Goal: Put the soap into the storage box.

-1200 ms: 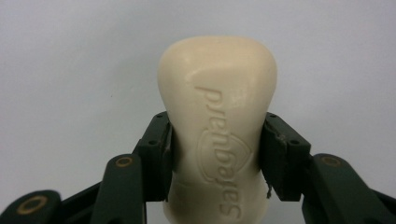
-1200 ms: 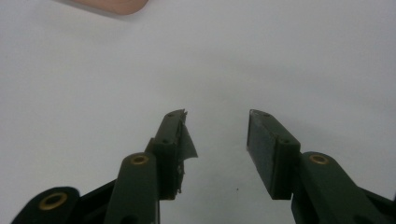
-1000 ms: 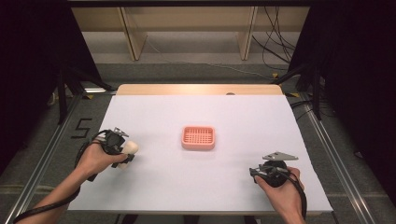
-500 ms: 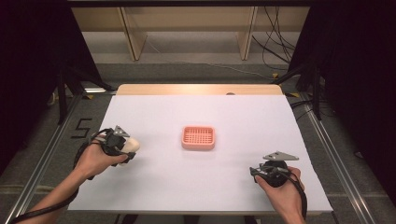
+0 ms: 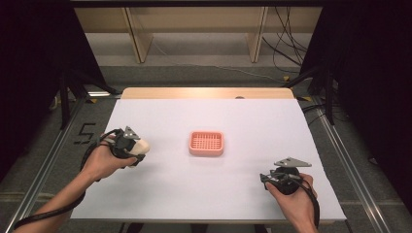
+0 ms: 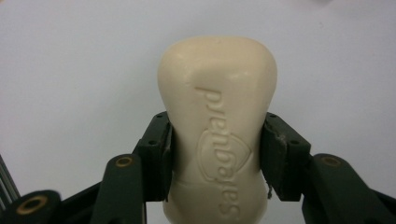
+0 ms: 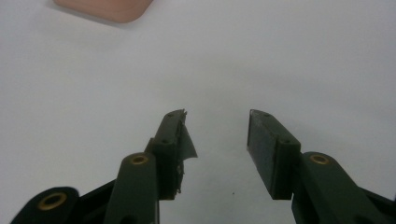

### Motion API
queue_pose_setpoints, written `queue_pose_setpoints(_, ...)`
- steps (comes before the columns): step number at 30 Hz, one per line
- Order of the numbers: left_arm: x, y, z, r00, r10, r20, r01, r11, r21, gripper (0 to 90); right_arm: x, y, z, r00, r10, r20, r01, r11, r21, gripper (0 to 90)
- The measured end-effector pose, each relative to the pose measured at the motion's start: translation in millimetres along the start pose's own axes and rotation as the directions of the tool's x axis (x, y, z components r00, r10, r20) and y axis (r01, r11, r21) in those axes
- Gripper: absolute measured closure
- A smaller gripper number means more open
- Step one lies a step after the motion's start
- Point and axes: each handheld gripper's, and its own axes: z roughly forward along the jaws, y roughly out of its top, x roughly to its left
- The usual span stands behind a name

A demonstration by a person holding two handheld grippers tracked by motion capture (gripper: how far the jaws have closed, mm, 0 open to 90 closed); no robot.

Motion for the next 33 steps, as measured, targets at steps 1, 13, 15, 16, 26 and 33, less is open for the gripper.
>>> queue_pose_setpoints(1, 1.2, 1.3, -1.6, 0.9996, 0.028, 0.004, -0.028, 0.9995, 0.015, 49.6, -2.3, 0.2, 0.2, 0.9994, -0.034, 0.007, 0.034, 0.999, -0.008, 57.4)
queue_pose_setpoints(13, -1.1, 8.4, 1.2, 0.9965, 0.083, -0.011, -0.083, 0.9965, -0.006, 49.6, -2.8, 0.1, 0.0, 0.9991, -0.04, -0.01, 0.04, 0.999, -0.014, 57.4)
queue_pose_setpoints(15, -3.1, 8.0, 1.1, 0.9981, 0.061, -0.01, -0.061, 0.9981, 0.005, 49.6, -2.1, 0.0, -1.0, 0.9996, -0.028, 0.001, 0.028, 1.0, -0.006, 57.3)
queue_pose_setpoints(16, -1.2, 9.0, 1.6, 0.9958, 0.09, -0.016, -0.09, 0.9959, -0.005, 49.6, -2.1, 0.2, -1.6, 0.9994, -0.034, 0.01, 0.034, 0.999, -0.005, 57.3)
queue_pose_setpoints(26, -3.5, 11.8, 2.5, 0.9946, 0.102, -0.018, -0.103, 0.9947, -0.011, 49.6, -1.1, -0.4, -4.2, 0.9997, -0.02, 0.016, 0.02, 1.0, -0.02, 56.9)
queue_pose_setpoints(33, -6.2, 16.3, 3.7, 0.9923, 0.122, -0.022, -0.122, 0.9925, -0.009, 49.6, -1.2, -0.9, -7.5, 0.9997, 0.007, 0.023, -0.006, 1.0, -0.025, 56.8)
